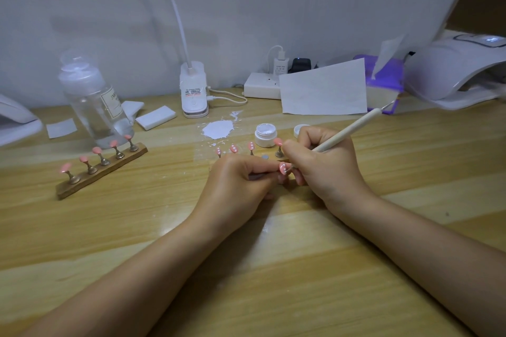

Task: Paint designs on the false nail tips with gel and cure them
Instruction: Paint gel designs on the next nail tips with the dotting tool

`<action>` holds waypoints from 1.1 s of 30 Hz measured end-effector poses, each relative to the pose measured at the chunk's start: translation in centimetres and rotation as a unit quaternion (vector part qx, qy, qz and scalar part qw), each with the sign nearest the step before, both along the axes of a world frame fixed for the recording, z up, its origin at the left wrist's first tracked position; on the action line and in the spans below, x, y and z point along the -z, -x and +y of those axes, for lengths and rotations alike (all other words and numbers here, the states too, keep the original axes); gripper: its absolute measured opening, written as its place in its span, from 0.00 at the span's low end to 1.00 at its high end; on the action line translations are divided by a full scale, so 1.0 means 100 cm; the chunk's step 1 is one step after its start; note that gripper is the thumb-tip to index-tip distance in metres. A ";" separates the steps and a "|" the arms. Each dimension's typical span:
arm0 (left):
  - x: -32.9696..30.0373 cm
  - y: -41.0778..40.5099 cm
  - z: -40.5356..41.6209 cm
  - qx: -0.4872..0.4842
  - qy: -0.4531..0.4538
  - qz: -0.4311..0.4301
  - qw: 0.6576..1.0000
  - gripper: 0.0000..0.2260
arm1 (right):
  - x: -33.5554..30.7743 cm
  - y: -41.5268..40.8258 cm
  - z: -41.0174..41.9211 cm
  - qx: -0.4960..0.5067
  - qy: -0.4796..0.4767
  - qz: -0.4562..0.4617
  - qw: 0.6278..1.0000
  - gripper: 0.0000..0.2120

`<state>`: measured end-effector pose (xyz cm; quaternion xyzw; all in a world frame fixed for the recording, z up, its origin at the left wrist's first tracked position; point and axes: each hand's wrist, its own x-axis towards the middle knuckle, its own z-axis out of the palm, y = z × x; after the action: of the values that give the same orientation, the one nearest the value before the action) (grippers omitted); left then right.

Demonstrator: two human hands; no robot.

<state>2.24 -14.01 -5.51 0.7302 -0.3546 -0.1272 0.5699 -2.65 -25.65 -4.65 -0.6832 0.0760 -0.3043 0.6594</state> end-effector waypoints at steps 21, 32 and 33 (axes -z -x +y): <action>0.001 -0.001 -0.001 0.004 0.003 -0.004 1.000 0.11 | 0.001 -0.001 -0.001 -0.004 -0.006 -0.001 1.000 0.26; 0.000 0.000 -0.001 0.015 0.008 -0.003 1.000 0.10 | 0.000 0.000 0.000 -0.009 -0.016 0.000 1.000 0.25; 0.000 -0.001 -0.001 0.015 0.006 -0.006 1.000 0.10 | 0.000 0.000 0.000 -0.011 -0.013 0.000 1.000 0.25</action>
<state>2.31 -14.15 -5.51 0.7225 -0.3694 -0.1294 0.5699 -2.70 -25.67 -4.63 -0.6755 0.0724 -0.2963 0.6713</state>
